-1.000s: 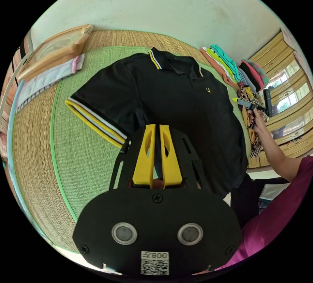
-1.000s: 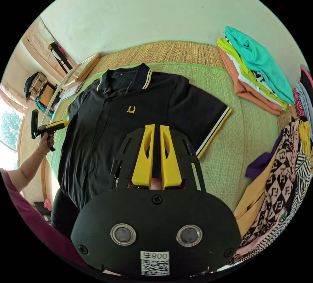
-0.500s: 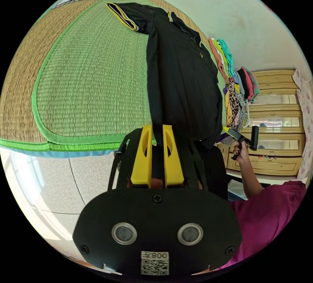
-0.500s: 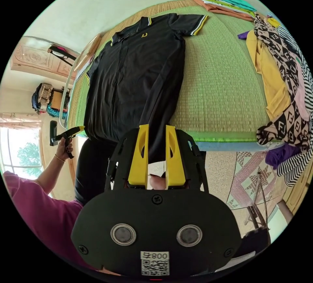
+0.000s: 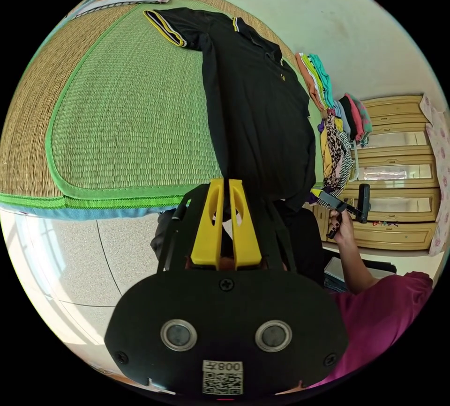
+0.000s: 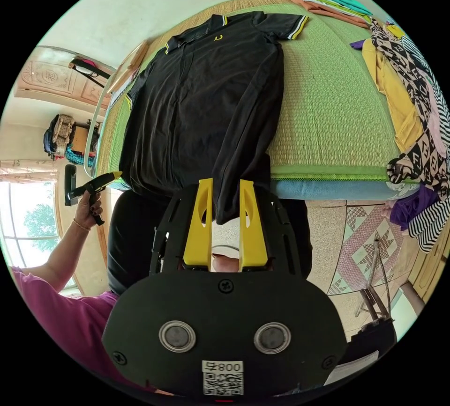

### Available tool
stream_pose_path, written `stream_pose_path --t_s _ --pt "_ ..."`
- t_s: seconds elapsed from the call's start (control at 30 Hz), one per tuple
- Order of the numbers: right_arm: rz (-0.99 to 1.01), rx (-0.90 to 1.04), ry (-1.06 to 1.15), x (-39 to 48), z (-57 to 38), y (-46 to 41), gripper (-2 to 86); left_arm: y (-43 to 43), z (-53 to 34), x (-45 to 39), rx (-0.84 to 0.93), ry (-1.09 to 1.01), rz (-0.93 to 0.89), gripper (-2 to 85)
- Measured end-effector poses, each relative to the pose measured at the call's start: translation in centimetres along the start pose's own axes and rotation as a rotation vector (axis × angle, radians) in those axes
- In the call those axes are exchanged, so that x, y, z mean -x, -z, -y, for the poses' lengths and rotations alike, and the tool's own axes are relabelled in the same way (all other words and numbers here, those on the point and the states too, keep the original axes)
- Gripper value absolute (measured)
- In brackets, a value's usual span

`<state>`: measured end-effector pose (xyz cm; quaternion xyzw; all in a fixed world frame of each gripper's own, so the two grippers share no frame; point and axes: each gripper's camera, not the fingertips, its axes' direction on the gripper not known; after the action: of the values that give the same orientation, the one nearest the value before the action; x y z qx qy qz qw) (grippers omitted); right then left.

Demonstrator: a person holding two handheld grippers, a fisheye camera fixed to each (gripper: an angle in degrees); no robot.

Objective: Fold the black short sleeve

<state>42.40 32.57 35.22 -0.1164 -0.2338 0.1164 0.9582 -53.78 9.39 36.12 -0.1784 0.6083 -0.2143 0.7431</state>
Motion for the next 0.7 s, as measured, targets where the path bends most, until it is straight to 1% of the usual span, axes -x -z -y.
stream_pose_path --t_s 0.2,0.33,0.47,0.57,0.63,0.7 --pt "-0.106 0.011 0.031 0.9 -0.7 -0.2 9.2 -0.4 -1.1 0.6 0.010 -0.011 0.029 2.3" --pt "-0.136 0.032 0.015 0.1 -0.7 -0.7 8.4 -1.0 -1.9 1.3 0.031 0.004 0.027 2.3" --pt "-0.133 0.050 0.001 -0.7 -0.6 -0.8 3.1 -1.0 -2.5 1.6 0.020 0.016 0.012 1.6" --pt "-0.066 0.035 0.039 -1.1 -0.9 1.7 1.4 -0.1 -2.8 1.5 -0.003 -0.008 0.004 1.2" --pt "0.028 -0.011 0.058 -1.9 -1.3 5.0 0.9 1.0 -3.1 1.3 -0.035 -0.020 -0.024 1.0" --pt "0.177 -0.099 0.059 -4.5 -2.0 10.6 0.5 2.3 -3.4 1.2 -0.072 -0.034 -0.048 0.9"
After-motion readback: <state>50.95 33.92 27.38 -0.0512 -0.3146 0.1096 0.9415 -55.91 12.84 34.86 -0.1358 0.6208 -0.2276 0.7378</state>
